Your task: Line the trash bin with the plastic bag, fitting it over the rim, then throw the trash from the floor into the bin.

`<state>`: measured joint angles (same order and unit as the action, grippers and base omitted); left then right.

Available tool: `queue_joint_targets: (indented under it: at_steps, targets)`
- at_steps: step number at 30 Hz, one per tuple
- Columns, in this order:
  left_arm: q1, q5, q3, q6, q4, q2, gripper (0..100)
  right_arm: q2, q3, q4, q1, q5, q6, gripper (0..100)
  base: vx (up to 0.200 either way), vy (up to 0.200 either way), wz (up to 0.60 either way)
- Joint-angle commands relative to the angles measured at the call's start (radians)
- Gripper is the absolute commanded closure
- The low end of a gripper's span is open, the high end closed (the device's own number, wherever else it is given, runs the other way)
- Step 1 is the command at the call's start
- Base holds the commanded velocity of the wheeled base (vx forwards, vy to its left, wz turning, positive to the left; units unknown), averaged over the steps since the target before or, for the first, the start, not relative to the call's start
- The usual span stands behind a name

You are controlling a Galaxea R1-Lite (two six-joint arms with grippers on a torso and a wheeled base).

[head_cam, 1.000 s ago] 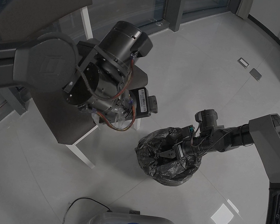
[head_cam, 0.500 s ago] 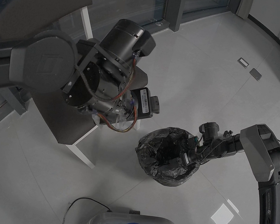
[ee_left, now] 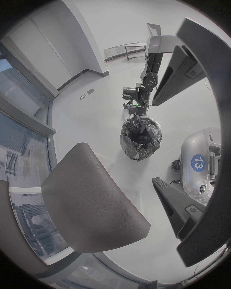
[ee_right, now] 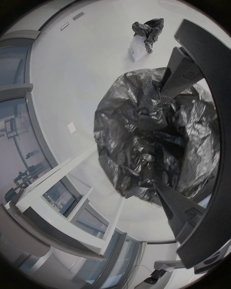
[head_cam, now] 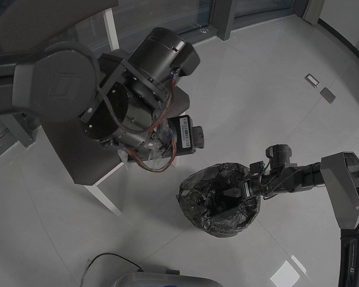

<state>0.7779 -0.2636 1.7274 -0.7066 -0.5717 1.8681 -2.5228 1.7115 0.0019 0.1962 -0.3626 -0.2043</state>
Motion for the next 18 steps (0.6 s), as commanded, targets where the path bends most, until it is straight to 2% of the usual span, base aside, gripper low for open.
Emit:
queue_joint_targets:
  at_steps: [1,4,7,14,18]
  targets:
    - [0.000,0.000,-0.003,-0.001,-0.002,0.008,0,0.029,0.022,0.000,0.046,-0.001,0.039,0,0.000,0.000,0.00]
    - [0.001,0.000,-0.031,-0.001,0.001,0.010,0,0.102,-0.013,0.000,0.055,0.001,0.063,0,0.000,0.000,0.00]
    - [0.008,0.003,-0.051,-0.004,0.003,0.010,0,0.194,-0.102,0.000,0.026,0.004,0.068,0,0.000,0.000,0.00]
    - [0.060,0.007,-0.045,0.001,0.009,0.091,0,0.364,-0.311,0.000,-0.142,0.004,0.040,0,0.000,0.000,0.00]
    - [0.107,0.006,-0.006,0.007,0.009,0.169,0,0.398,-0.405,-0.002,-0.247,0.007,-0.026,0,0.000,0.000,0.00]
